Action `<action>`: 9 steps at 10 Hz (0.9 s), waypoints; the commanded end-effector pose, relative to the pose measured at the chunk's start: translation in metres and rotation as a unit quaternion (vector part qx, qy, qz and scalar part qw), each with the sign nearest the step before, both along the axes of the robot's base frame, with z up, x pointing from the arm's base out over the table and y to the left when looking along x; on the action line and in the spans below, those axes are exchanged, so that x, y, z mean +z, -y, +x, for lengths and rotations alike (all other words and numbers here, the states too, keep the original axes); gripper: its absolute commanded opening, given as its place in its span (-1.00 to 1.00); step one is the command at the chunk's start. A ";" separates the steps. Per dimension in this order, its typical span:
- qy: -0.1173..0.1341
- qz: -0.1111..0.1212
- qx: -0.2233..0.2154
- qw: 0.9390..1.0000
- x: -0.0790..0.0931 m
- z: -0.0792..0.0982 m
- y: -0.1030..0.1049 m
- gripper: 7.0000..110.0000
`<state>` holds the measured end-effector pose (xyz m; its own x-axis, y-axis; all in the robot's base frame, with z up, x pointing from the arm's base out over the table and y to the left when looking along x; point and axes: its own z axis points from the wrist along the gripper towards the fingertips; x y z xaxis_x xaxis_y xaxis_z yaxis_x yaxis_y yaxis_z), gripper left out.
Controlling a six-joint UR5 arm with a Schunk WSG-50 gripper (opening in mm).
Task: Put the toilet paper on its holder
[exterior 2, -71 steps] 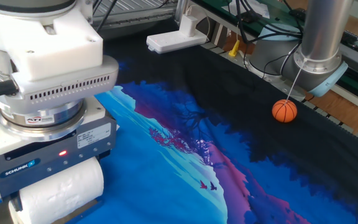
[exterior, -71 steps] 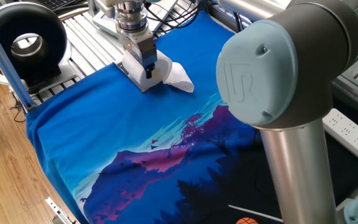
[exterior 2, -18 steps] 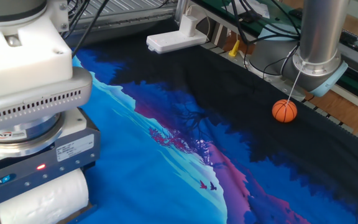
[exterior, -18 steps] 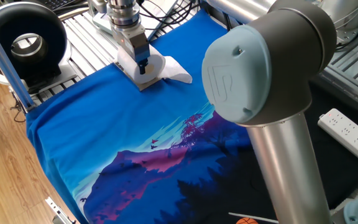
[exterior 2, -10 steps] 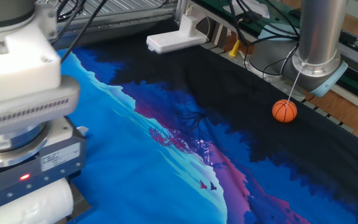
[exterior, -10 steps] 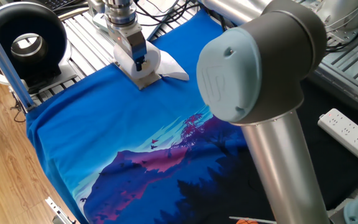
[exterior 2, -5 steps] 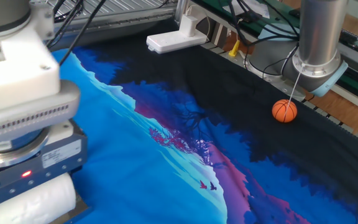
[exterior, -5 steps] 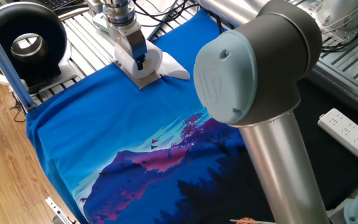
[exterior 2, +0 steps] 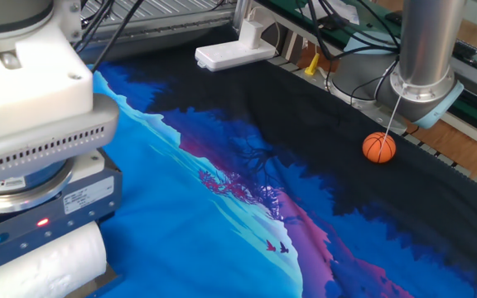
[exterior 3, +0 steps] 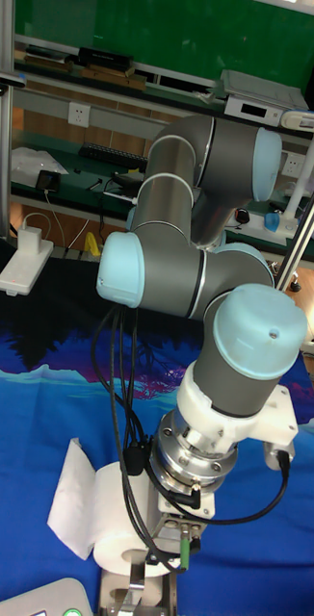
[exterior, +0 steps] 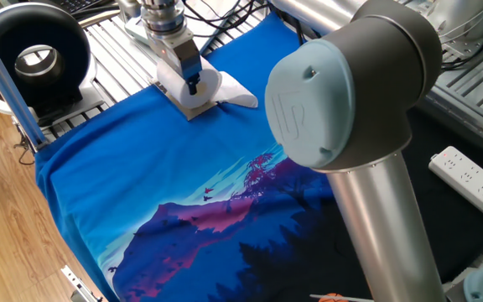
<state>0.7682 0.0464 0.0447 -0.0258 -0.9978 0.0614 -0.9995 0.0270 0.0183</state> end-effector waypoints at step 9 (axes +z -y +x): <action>0.061 -0.028 -0.012 0.998 0.000 0.036 0.014 -1.00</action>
<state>0.7956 0.0355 0.0447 -0.0215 -0.9938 0.1095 -0.9966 0.0125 -0.0820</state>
